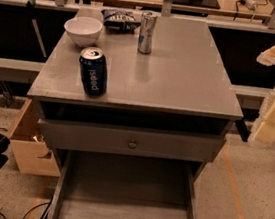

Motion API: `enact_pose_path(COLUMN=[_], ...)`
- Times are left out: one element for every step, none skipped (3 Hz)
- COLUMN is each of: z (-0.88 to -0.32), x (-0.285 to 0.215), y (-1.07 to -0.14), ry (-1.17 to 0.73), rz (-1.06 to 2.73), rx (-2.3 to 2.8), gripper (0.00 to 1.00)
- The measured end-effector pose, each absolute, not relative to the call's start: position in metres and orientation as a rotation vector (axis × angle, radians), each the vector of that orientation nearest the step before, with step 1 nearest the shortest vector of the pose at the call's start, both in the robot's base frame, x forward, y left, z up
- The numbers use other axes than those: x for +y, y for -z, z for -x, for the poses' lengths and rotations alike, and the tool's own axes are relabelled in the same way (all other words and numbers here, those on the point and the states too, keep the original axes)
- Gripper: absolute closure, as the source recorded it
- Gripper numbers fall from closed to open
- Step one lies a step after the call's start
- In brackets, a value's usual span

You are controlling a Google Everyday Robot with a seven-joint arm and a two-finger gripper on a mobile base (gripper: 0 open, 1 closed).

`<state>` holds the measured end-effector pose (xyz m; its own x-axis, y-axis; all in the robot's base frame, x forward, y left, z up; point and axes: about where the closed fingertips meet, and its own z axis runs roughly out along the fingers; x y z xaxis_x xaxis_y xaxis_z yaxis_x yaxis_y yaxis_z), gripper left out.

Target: Knock redbull can over

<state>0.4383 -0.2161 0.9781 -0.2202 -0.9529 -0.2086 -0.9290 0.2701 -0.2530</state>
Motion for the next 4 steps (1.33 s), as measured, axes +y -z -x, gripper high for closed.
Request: enact_pose_path(z=[-0.438,-0.474,-0.538,-0.598], x=[-0.216,-0.211,-0.203,-0.19], y=[-0.978,-0.974,-0.973,-0.978], ry=[0.105,0.039,-0.088,-0.229], rz=[1.721,1.672,1.53,1.323], rx=[2.226,2.156,2.009,1.832], gripper=[0.0,0.0,0.0,0.0])
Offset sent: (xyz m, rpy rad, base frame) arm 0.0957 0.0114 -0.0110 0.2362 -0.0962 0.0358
